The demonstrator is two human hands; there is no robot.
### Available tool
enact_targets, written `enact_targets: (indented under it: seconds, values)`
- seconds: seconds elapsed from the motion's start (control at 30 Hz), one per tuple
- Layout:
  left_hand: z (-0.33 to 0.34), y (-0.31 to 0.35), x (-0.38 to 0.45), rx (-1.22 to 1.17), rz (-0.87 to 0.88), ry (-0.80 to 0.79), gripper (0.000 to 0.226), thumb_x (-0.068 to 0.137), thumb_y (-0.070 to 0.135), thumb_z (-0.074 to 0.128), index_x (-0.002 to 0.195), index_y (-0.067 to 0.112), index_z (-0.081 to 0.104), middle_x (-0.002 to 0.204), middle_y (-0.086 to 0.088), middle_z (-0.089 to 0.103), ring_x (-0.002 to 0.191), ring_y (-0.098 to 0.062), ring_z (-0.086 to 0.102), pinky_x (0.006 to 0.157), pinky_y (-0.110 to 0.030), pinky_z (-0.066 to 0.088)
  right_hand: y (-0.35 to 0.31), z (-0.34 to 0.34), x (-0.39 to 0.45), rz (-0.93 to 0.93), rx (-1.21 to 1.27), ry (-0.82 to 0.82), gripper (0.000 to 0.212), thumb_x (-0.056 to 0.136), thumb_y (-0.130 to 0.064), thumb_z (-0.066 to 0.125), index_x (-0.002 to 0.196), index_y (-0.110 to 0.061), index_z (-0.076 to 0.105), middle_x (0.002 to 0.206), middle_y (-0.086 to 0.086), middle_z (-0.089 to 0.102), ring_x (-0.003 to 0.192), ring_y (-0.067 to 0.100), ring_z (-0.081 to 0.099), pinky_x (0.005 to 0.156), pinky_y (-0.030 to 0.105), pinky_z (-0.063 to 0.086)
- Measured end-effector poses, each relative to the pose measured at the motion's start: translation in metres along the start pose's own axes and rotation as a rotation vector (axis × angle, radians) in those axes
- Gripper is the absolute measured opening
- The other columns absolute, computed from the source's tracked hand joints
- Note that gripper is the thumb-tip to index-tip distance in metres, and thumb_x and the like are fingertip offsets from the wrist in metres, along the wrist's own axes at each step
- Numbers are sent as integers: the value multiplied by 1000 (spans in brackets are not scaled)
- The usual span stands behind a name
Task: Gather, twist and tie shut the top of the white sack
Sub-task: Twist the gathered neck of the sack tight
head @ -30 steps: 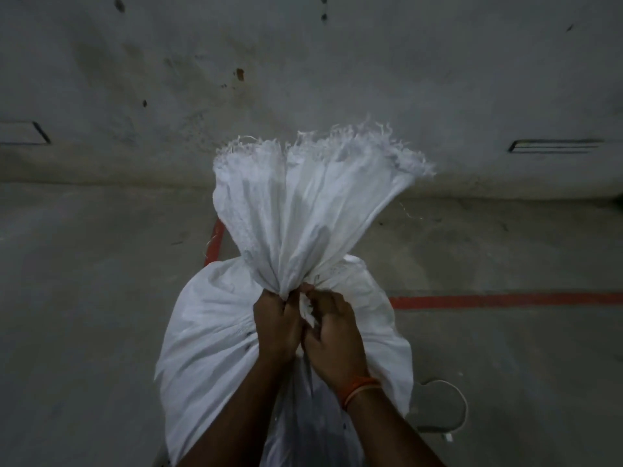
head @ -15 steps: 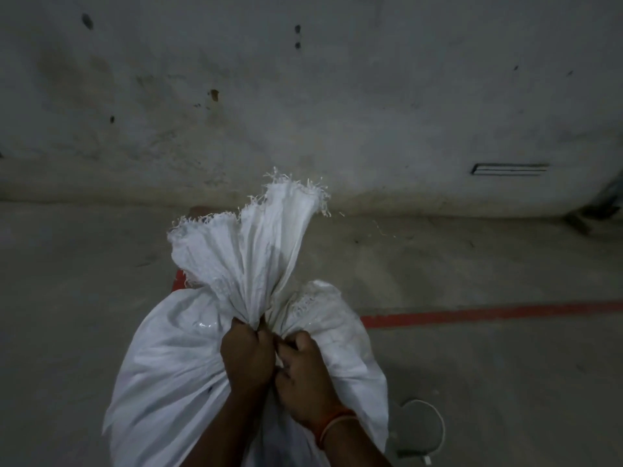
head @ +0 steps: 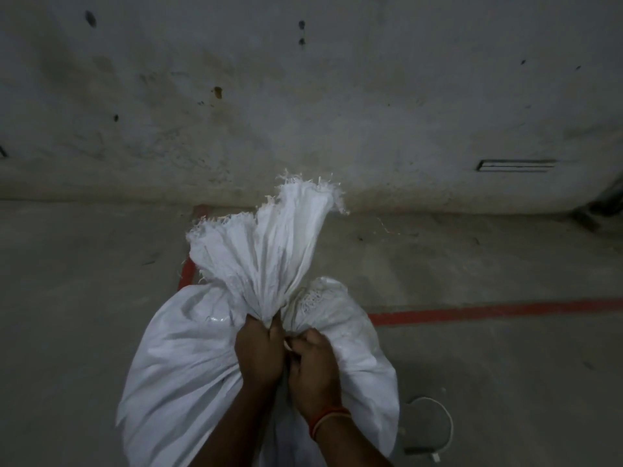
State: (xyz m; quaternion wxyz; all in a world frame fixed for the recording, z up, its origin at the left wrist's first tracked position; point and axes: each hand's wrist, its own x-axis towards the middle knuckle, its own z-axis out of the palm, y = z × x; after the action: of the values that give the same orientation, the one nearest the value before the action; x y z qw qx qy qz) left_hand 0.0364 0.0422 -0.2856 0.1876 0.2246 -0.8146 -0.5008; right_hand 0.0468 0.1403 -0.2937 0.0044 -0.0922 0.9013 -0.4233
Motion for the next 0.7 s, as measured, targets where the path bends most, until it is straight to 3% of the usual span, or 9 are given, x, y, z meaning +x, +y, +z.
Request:
enact_targets:
  seconds: [0.1,0.17,0.23,0.33,0.47,0.57,0.7]
  values:
    - [-3,11,-5,45,3,-47,51,99,41,52,131,1,49,108,-14,72,100,-30,70,89,-39,54,3,3,-3,-5,-72,83,20,86,-14,57,92,-19,75,92,-10,58,90,0,41,83,11,35]
    - [-6,17,-10,61,19,-86,49,99,35,57,133,4,39,110,-17,69,98,-32,69,85,-37,53,1,-1,-7,42,-36,86,16,86,-14,57,85,-20,71,93,-10,56,89,-4,43,84,15,38]
    - [-11,19,-12,13,42,-121,49,97,31,62,132,9,36,119,-14,66,105,-29,67,90,-37,53,1,-4,-10,9,-50,81,19,83,-15,56,90,-19,73,97,-4,61,95,0,48,84,23,46]
    - [-24,17,-13,3,82,-164,66,92,30,69,142,10,30,133,-6,57,120,-22,59,101,-36,49,-4,-13,-15,-117,-168,57,29,81,-17,59,105,-23,75,104,-1,65,104,18,52,90,29,51]
    - [-50,27,-27,39,132,-209,90,83,47,71,150,16,20,136,-1,52,124,-18,56,103,-37,50,-17,-34,-22,-125,-129,60,33,86,-26,59,118,-27,68,113,-3,66,110,18,55,98,31,47]
    - [-71,46,-41,1,129,-174,88,83,47,72,151,16,25,143,-2,48,130,-13,47,108,-39,44,-30,-60,-27,-147,-74,155,26,87,-37,60,109,-26,69,108,-6,69,104,15,60,95,33,48]
    - [-91,82,-56,17,255,-179,70,82,56,60,140,20,44,136,6,51,125,-8,48,103,-25,39,-52,-101,-40,-91,105,267,50,85,-47,54,126,-20,63,121,-4,64,116,15,56,101,37,48]
